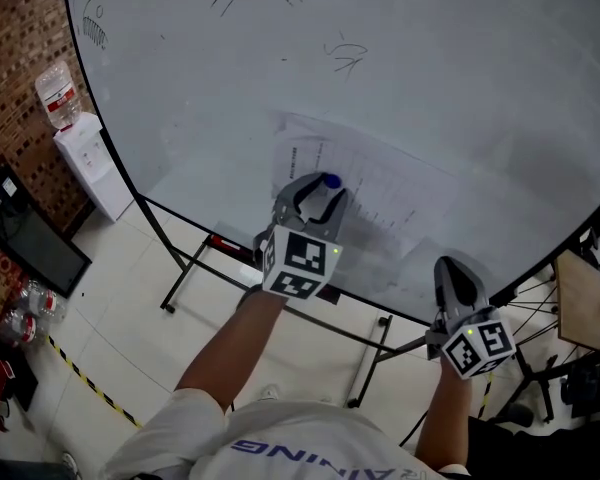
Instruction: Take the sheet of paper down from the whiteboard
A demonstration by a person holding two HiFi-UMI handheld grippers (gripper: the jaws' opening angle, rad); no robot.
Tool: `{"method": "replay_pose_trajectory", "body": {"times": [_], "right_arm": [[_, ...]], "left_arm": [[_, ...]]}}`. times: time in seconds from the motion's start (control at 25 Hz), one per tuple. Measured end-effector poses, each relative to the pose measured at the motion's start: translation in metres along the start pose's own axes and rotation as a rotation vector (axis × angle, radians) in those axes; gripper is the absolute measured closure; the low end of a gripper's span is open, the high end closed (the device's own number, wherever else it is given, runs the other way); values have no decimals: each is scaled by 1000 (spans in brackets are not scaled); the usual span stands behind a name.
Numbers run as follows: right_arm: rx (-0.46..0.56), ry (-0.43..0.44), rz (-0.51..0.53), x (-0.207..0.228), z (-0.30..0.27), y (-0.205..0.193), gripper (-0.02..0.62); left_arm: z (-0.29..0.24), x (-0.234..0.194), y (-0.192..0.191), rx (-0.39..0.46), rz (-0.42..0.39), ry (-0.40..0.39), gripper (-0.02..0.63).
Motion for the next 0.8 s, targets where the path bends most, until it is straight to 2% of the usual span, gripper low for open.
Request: {"method": "replay_pose_trajectory", "body": {"times": [0.12, 0.44, 0.6, 0.8], "right_arm": [[-3, 4, -4, -5, 2, -5, 589], [-2, 1, 21, 3, -19, 1, 587], [-48, 25, 24, 0, -38, -6, 491], [-69, 28, 29, -4, -54, -9, 489]], "left_arm": [[-1, 0, -2, 3, 11, 2, 472], [0, -3, 1, 11, 25, -3, 474], [0, -2, -1, 5, 34, -11, 474], [-1, -2, 1, 9, 32, -23, 474]]}}
Point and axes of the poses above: the fingertips, and each gripper's own axes: z backward along the fingers, x to its right, y out of its top, the point moved 1 cm from there along z, backward along the fingers, and after that the axes turned 1 degree about x, right-handed, at the moved point
